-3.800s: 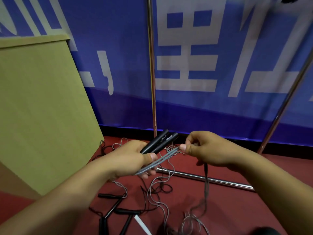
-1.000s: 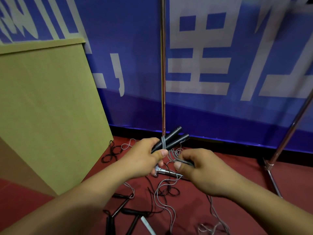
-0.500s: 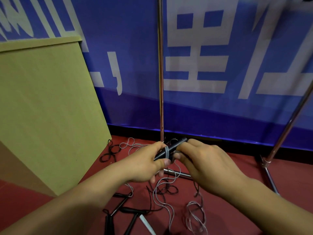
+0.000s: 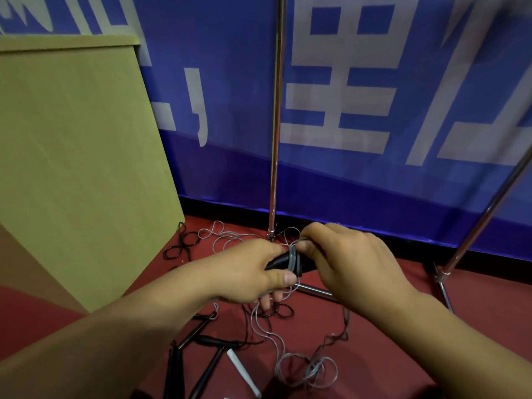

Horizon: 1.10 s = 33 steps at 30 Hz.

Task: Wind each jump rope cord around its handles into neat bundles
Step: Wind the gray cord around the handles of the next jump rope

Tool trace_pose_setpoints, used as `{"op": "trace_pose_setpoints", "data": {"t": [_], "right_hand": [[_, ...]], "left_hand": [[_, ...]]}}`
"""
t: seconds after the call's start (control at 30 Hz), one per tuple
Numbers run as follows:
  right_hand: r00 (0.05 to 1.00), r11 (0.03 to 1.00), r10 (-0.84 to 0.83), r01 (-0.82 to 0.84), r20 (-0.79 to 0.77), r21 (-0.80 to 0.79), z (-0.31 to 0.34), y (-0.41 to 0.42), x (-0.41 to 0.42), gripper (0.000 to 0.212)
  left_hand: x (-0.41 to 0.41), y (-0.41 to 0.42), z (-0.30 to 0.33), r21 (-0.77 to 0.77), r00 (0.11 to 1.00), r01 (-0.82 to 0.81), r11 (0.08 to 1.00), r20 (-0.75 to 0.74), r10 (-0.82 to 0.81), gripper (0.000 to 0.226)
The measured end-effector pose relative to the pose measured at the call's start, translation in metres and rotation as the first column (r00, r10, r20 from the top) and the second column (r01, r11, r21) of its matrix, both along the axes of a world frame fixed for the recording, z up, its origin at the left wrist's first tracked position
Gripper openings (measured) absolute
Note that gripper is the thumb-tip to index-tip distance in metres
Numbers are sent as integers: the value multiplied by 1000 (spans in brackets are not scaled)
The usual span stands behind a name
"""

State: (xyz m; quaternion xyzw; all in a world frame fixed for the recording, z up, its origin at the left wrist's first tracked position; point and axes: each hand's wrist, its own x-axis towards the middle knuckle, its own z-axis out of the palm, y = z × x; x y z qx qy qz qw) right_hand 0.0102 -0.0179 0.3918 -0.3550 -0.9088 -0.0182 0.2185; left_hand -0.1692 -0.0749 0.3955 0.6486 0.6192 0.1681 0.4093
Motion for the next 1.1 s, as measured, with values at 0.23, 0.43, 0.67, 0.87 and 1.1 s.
{"op": "trace_pose_setpoints", "data": {"t": [0.23, 0.43, 0.67, 0.87, 1.1], "right_hand": [[988, 947, -96, 53, -121, -318, 12, 3, 1, 17], [988, 877, -71, -3, -135, -481, 17, 5, 2, 11], [963, 649, -150, -74, -223, -757, 22, 16, 10, 32], [887, 101, -250, -374, -388, -922, 28, 20, 11, 26], [839, -60, -347, -466, -419, -883, 27, 16, 3, 11]], "left_hand": [[-4, 4, -4, 175, 909, 78, 981, -417, 2, 24], [-2, 2, 2, 162, 871, 142, 977, -490, -46, 28], [0, 0, 1, 92, 917, 200, 976, -370, -153, 11], [-4, -2, 7, 116, 967, 224, 968, -151, -205, 24], [-3, -5, 10, 51, 985, 171, 984, 29, -172, 13]]}}
